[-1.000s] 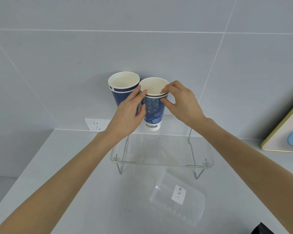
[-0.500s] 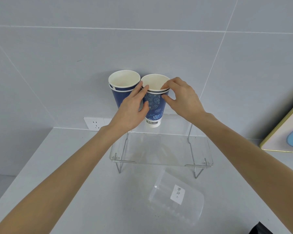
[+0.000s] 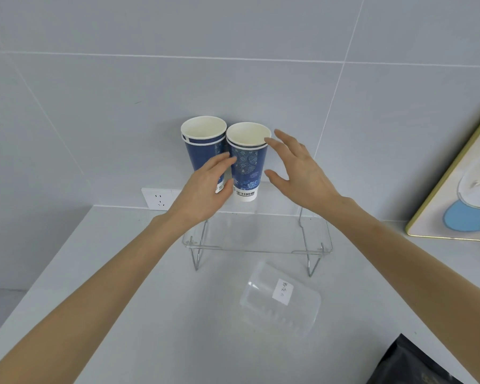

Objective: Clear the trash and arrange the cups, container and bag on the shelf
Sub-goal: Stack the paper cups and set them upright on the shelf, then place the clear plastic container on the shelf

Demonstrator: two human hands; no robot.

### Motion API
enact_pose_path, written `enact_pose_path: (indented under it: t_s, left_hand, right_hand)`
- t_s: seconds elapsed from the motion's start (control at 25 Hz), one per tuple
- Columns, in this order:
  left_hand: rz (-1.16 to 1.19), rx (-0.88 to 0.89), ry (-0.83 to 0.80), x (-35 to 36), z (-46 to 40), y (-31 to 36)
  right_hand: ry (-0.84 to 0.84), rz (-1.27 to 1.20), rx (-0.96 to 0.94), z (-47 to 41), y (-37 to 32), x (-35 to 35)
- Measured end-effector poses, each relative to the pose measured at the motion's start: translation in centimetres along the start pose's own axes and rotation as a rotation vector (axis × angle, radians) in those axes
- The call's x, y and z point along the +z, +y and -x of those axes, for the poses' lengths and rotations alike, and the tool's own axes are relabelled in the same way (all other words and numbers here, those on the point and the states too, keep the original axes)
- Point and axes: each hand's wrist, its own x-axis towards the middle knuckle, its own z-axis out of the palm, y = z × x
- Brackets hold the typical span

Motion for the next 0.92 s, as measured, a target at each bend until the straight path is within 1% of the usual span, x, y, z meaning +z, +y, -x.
enact_pose_path:
  t_s: [0.2,0.32,0.4,0.48,0.56,0.72,0.92]
  left_hand:
    - [0.037,-0.005,-0.058,0.5,5.4,1.3]
    - [0.030,-0.053,-0.160,1.5,8.2,1.5]
    - [-0.071,-0.063,-0.243,2.5,9.6,1.3]
    - [-0.211,-0.026,-0.309,3.6,11.0,1.1]
    - [-0.268,-0.009,-0.362,4.6,12.2,0.8]
    - [-0.265,-0.070,-0.474,6.5,14.0,0.3]
    - [-0.200,-0.163,-0.580,8.7,15.1,0.1]
  right_hand:
    - [-0.059,0.037,-0.016,5.2,-0.3,-0.4]
    - [-0.101,0.037,-0.013,8.2,0.1,0.1]
    - [-0.147,0.039,0.004,10.2,0.5,0.8]
    - [-0.199,0.056,0.021,12.2,1.0,1.8]
    - [-0.251,0.087,0.026,14.0,1.5,2.9]
    - [-0.344,0.152,0.028,16.5,2.5,4.9]
    - [-0.478,0.120,0.122,18.3,3.2,7.2]
